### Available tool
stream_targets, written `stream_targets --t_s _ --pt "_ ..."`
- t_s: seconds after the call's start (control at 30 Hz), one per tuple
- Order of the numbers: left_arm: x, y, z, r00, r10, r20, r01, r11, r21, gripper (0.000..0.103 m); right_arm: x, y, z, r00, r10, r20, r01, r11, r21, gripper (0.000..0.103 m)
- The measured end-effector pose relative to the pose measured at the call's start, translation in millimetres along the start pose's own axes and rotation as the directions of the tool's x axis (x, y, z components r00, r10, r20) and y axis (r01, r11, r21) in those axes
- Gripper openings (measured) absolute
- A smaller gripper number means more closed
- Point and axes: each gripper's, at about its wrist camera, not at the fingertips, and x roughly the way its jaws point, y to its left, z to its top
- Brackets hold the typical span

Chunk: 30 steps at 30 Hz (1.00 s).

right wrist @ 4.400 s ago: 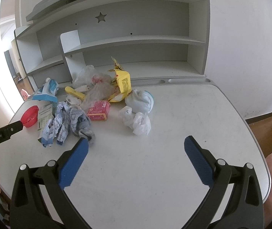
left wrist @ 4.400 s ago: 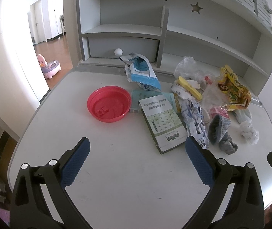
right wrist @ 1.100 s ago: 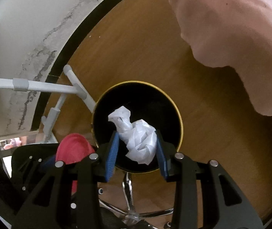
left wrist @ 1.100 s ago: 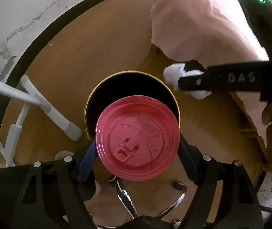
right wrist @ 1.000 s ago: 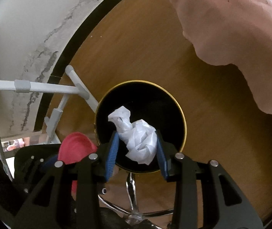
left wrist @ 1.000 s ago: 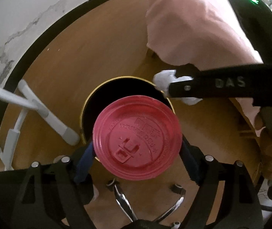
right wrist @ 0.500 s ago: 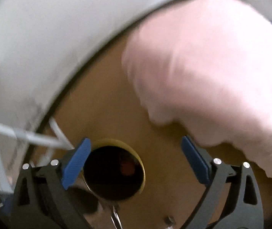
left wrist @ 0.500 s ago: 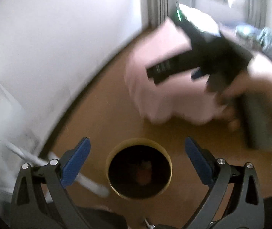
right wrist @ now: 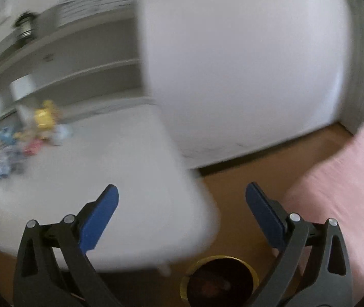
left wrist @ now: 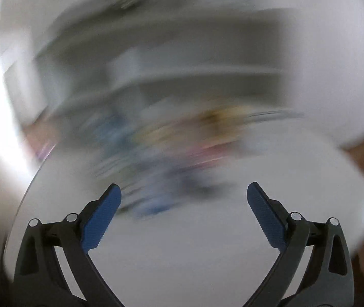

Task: Collect trash
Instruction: 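Move both tools back over the desk toward the trash pile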

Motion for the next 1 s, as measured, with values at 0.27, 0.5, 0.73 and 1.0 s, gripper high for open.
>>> stream_targets --t_s 0.27,0.5,0.73,1.0 --pt "66 107 5 0.969 0.055 -0.242 -0.096 0.983 -0.159 0.096 61 167 26 0.950 0.279 -0.139 -0.298 0.943 -0.149 0.093" --pt "143 71 50 0.968 -0.013 -0.252 -0.015 0.994 -0.108 0.096 89 255 28 0.911 0.338 -0.236 -0.399 0.869 -0.293 0.089" --pt "194 58 82 0.961 -0.002 -0.276 -0.012 0.999 -0.049 0.096 118 301 40 0.890 0.338 -0.305 -0.436 0.827 -0.355 0.077" --pt "238 73 87 0.953 0.020 -0.304 -0.036 0.998 -0.048 0.096 136 328 35 0.882 0.314 -0.352 -0.445 0.800 -0.403 0.059"
